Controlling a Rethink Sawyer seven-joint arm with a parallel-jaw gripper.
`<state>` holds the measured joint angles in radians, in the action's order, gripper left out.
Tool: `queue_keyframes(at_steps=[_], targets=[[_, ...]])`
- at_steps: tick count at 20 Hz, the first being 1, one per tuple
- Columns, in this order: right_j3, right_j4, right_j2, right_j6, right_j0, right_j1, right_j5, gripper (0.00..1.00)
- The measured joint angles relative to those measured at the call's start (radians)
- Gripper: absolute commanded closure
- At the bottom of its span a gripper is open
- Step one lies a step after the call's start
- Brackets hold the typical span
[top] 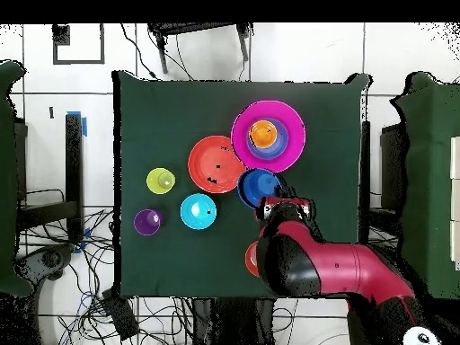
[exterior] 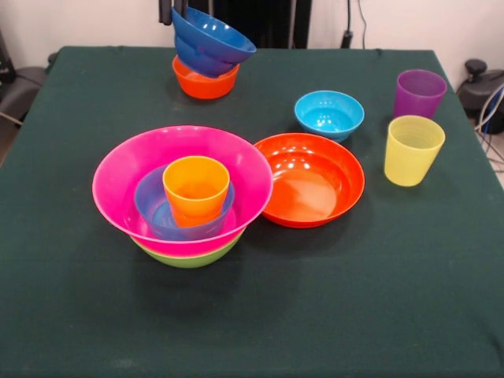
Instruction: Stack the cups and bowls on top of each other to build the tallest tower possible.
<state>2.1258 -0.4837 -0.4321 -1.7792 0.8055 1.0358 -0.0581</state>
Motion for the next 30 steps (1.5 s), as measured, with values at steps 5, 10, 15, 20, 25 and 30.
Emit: queue_keyframes(at_steps=[5,10,15,20,25,30], targets=[[-0.027,0.0,0.0,0.0,-0.01,-0.022,0.0,1.0],[-0.05,0.0,0.0,0.0,-0.024,-0.046,0.0,1.0],[-0.068,0.0,0.001,0.0,-0.046,-0.064,0.0,1.0],[-0.091,0.0,0.009,0.0,-0.087,-0.087,0.0,1.0],[-0.116,0.014,0.013,0.0,-0.127,-0.109,0.0,1.0],[-0.138,0.036,0.013,0.0,-0.144,-0.114,0.0,1.0]])
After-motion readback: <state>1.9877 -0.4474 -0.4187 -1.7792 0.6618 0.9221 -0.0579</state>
